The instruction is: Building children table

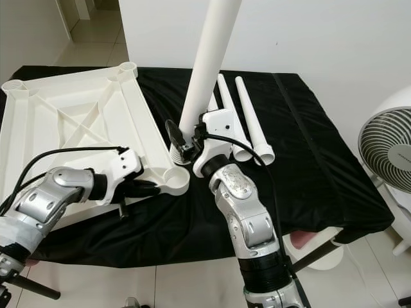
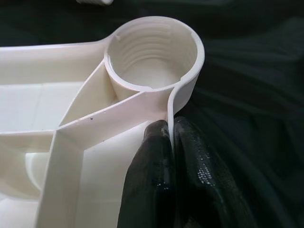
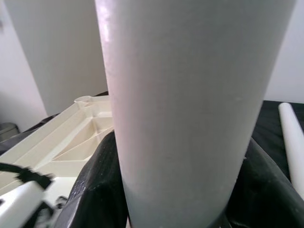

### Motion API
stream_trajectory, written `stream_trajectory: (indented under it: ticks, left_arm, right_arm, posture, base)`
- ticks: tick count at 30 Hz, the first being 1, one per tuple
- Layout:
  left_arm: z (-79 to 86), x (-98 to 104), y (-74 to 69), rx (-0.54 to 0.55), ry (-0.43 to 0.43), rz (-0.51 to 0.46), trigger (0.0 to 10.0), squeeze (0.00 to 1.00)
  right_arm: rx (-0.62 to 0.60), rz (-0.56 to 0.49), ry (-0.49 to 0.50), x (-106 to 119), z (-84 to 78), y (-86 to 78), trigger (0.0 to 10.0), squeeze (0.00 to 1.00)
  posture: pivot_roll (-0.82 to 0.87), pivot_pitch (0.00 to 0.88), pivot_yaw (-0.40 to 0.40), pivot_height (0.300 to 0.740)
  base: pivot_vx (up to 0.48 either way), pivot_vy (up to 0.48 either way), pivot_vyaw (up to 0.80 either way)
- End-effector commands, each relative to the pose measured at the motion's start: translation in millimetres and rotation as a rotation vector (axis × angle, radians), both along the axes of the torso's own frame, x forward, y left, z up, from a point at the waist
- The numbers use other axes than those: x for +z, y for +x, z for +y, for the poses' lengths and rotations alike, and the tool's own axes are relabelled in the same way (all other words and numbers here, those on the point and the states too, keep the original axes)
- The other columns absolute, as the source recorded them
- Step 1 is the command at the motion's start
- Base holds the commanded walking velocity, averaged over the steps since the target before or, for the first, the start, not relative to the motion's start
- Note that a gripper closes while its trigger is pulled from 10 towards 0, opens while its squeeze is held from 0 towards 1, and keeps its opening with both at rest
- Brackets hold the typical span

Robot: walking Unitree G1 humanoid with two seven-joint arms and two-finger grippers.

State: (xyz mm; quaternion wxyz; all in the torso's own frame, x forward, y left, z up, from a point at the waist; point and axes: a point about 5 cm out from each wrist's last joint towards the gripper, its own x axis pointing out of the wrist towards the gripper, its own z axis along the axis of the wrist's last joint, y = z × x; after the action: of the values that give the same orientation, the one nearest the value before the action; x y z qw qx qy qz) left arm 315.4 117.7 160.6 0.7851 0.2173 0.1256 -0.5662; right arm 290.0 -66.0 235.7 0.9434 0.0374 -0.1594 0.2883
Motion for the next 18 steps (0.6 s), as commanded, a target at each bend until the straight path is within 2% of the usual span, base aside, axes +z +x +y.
stream_trajectory:
  ticks: [1, 5, 7, 8, 9, 11, 18]
  left_arm:
    - [-11.3, 18.1, 6.6, 0.082, -0.048, -0.115, 10.0, 0.00]
    - [-21.2, 16.4, 4.0, 0.077, -0.061, -0.110, 10.0, 0.00]
    - [-22.9, 10.9, 0.9, 0.062, -0.032, -0.105, 10.0, 0.00]
    - [-21.8, 2.0, -2.7, 0.047, 0.021, -0.099, 10.0, 0.00]
    - [-21.8, 2.0, -2.7, 0.047, 0.021, -0.099, 10.0, 0.00]
    - [-15.5, -12.2, -6.2, 0.044, 0.095, -0.083, 10.0, 0.00]
    - [-8.6, -18.0, -5.8, 0.087, 0.104, -0.046, 10.0, 0.00]
  right_arm:
    - [0.050, 0.001, -0.002, 0.9, 7.4, -1.5, 10.0, 0.00]
    - [0.071, 0.019, -0.021, -8.2, 13.2, -1.7, 10.0, 0.00]
    - [0.055, 0.039, -0.033, -16.5, 14.8, 0.4, 10.0, 0.00]
    - [0.025, 0.048, -0.074, -26.0, 15.9, 3.8, 10.0, 0.00]
    - [0.025, 0.048, -0.074, -26.0, 15.9, 3.8, 10.0, 0.00]
    - [-0.017, 0.070, -0.125, -42.2, 15.4, 9.3, 10.0, 0.00]
    - [-0.060, 0.086, -0.178, -60.8, 9.5, 12.8, 10.0, 0.00]
  posture:
    - [-0.01, 0.080, -0.009, 0.740]
    - [-0.01, 0.079, -0.011, 0.740]
    - [-0.01, 0.079, -0.011, 0.740]
    - [-0.01, 0.081, -0.009, 0.740]
    - [-0.01, 0.081, -0.009, 0.740]
    - [-0.01, 0.087, -0.008, 0.740]
    - [-0.01, 0.089, -0.008, 0.740]
  base:
    - [0.000, 0.000, 0.00]
    - [0.000, 0.000, 0.00]
    - [0.000, 0.000, 0.00]
    - [0.000, 0.000, 0.00]
    - [0.000, 0.000, 0.00]
    - [0.000, 0.000, 0.00]
    - [0.000, 0.000, 0.00]
